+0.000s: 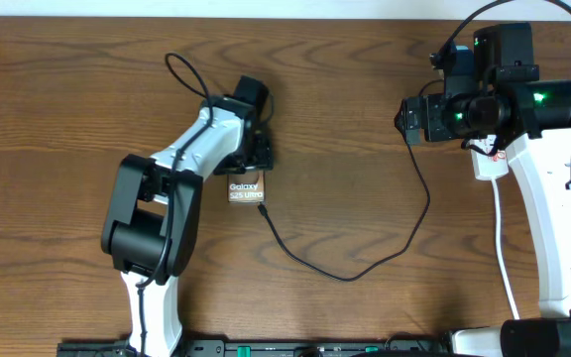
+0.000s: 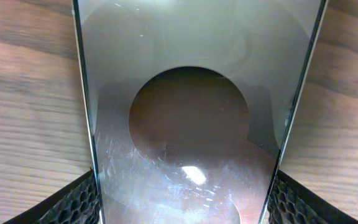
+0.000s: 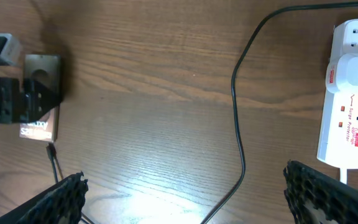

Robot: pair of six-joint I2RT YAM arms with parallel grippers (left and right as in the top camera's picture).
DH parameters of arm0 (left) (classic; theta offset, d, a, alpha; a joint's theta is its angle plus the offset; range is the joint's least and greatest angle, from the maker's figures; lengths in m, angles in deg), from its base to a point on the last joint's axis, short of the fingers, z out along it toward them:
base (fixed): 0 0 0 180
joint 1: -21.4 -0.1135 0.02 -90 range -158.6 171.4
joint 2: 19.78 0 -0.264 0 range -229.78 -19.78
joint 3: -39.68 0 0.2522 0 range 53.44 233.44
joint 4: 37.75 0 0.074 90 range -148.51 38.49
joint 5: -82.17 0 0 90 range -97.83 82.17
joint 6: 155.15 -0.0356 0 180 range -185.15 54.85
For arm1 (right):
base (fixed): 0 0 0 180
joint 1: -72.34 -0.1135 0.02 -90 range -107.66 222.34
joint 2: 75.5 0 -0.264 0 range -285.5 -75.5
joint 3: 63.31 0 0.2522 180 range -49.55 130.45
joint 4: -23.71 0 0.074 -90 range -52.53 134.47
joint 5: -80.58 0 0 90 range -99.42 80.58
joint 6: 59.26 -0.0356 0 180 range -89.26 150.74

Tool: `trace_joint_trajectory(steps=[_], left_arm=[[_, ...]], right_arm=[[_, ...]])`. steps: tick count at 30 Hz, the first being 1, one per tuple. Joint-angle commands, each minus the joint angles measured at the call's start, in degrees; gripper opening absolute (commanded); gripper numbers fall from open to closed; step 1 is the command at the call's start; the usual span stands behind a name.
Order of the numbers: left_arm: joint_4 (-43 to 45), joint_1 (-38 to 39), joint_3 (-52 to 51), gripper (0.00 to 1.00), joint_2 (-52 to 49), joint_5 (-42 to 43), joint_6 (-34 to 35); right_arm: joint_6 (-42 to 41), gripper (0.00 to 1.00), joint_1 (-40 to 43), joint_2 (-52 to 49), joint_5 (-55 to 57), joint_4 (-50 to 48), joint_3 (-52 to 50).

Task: Plug charger to phone and switch on socket
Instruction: 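Slide the held phone box right toward the cable end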

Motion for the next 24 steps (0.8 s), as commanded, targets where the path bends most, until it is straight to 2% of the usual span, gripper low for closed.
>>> trace_joint_trajectory(steps=[1, 24], left_arm=[[-0.37, 1.79, 0.31, 0.74, -0.94, 0.74, -0.66], [1.07, 3.10, 0.57, 0.74, -0.96, 0.76, -3.37]], right_arm=[[-0.57, 0.99, 0.28, 0.24, -0.35, -0.04, 1.11], [-0.57, 0.99, 0.28, 0.24, -0.35, -0.09, 1.11]])
